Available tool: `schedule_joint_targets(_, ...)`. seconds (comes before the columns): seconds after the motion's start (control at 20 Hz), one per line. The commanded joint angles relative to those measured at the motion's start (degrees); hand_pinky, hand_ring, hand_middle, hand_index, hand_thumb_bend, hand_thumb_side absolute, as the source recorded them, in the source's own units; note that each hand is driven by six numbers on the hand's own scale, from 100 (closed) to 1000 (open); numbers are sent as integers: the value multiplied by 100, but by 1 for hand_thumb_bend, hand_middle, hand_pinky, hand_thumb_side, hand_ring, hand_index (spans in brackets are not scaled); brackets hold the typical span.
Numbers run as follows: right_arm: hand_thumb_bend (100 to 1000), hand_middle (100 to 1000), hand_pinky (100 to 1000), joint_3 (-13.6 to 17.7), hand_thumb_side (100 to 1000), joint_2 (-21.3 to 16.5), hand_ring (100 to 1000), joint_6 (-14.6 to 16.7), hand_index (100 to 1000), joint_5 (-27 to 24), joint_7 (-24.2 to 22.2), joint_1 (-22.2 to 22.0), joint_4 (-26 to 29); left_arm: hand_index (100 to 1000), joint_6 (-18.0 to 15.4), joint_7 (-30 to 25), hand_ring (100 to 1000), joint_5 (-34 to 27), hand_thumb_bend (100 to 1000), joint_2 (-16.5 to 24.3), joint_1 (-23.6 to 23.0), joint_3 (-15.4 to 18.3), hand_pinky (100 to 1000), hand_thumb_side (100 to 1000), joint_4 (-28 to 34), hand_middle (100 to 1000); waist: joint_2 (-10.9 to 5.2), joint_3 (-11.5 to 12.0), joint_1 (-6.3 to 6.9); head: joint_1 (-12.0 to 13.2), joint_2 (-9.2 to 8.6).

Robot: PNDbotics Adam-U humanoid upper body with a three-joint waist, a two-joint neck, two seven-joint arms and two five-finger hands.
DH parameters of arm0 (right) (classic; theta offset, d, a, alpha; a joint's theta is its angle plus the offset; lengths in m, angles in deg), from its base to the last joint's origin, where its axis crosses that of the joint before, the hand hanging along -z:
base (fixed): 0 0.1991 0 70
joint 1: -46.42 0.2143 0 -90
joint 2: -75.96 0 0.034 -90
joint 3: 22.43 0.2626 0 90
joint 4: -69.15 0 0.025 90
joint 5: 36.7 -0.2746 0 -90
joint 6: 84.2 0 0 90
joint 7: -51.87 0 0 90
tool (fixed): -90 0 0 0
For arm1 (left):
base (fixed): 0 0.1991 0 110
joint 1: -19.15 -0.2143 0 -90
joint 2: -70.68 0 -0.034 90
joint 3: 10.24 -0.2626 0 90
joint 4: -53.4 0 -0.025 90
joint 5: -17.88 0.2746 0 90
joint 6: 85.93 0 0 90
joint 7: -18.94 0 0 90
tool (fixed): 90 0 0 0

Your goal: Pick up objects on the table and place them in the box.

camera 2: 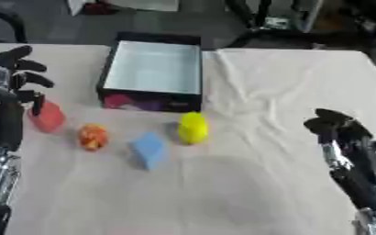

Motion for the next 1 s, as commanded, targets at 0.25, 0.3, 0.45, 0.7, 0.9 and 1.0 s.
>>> schedule_joint_targets(0.25, 100, 637, 802, 44, 587, -73, 740, 10, 788, 9, 17, 30, 79, 801, 57, 130, 489, 252, 100, 127, 264, 195, 100, 812, 46, 548, -95, 12, 105, -25, -11)
schedule_joint_targets(0.3, 100, 637, 801, 41, 587, -75, 741, 8, 788, 12, 15, 25, 75, 802, 82, 157, 490, 319, 100, 200, 340, 241, 100, 809, 26, 549, -98, 16, 115, -18, -11)
schedule_joint_targets(0.45, 100, 638, 801, 18, 587, -100, 741, 6, 788, 17, -14, 33, 58, 809, 261, 123, 502, 618, 100, 787, 670, 289, 100, 772, -151, 554, -118, -9, 149, -10, -11)
schedule_joint_targets(0.7, 100, 639, 801, 17, 594, -162, 741, -7, 788, 17, -23, 15, 20, 831, 669, -797, 567, 1323, 100, 2254, 1352, -119, 116, 760, -866, 607, -162, -86, 223, -58, -11)
schedule_joint_targets(0.9, 100, 639, 801, 7, 602, -206, 742, -15, 788, 51, -36, -6, -9, 838, 647, -2462, 644, 2037, 100, 3270, 1928, -725, 375, 766, -1473, 674, -178, -124, 309, -36, -11)
schedule_joint_targets(1.0, 100, 639, 801, 2, 601, -228, 742, -16, 788, 64, -39, -14, -18, 846, 468, -3438, 670, 2414, 100, 3618, 2267, -1049, 524, 747, -1697, 700, -191, -142, 338, -21, -11)
